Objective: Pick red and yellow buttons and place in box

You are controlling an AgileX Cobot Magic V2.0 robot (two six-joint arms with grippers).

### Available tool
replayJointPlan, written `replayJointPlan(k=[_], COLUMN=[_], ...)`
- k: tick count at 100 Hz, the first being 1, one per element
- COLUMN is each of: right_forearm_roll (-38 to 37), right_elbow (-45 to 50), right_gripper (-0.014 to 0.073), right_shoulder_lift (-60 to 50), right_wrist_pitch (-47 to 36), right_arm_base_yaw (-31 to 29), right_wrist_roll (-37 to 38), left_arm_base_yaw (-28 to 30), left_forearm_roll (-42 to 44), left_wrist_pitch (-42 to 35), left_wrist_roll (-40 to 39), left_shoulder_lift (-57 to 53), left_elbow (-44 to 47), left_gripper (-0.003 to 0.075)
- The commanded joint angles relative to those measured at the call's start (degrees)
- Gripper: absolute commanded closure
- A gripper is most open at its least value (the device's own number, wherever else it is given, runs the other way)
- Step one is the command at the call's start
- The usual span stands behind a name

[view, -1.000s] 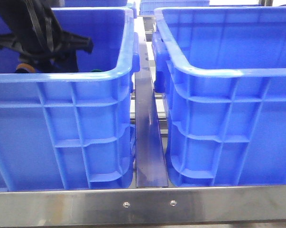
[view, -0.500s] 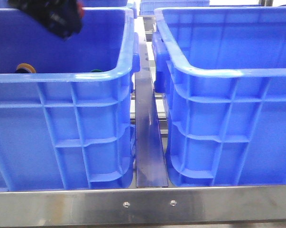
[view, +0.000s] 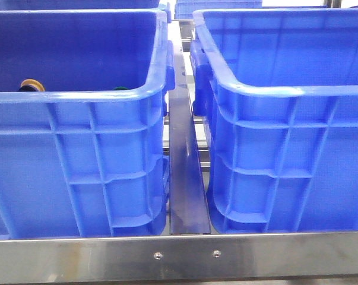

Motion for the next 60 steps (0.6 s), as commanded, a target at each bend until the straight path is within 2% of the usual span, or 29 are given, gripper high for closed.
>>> replayJointPlan(k=[1, 13, 24, 42, 60], right_forearm_roll=[0.0, 2.1, 5.5, 7.1, 11.7], right_elbow=[-1.7, -5.9, -13.9, -31.0, -43.1], right_gripper=[0.0661, 0.0661, 0.0661, 0.0661, 0.0661], right_shoulder_lift=[-1.4, -1.4, -0.7, 7.3, 18.5], right_wrist_pitch=[-5.6, -0.8, 11.3, 34.9, 44.8], right_arm_base_yaw=[0.0, 0.0, 0.0, 0.0, 0.0], right_wrist_roll=[0.8, 5.7, 11.4, 11.6, 11.6], left_arm_base_yaw=[-3.0, -5.5, -6.8, -7.0, -7.0], left_forearm_roll=[0.9, 1.0, 1.0, 1.0, 1.0], left_wrist_pitch=[-3.1, -4.1, -4.8, -5.1, -5.1], left_wrist_roll=[1.5, 1.6, 1.6, 1.6, 1.7], left_shoulder_lift=[-2.2, -2.2, -2.2, -2.2, -2.2], left_elbow=[-1.8, -1.8, -1.8, -1.8, -1.8], left_gripper=[0.0739, 0.0739, 0.0739, 0.0739, 0.0739])
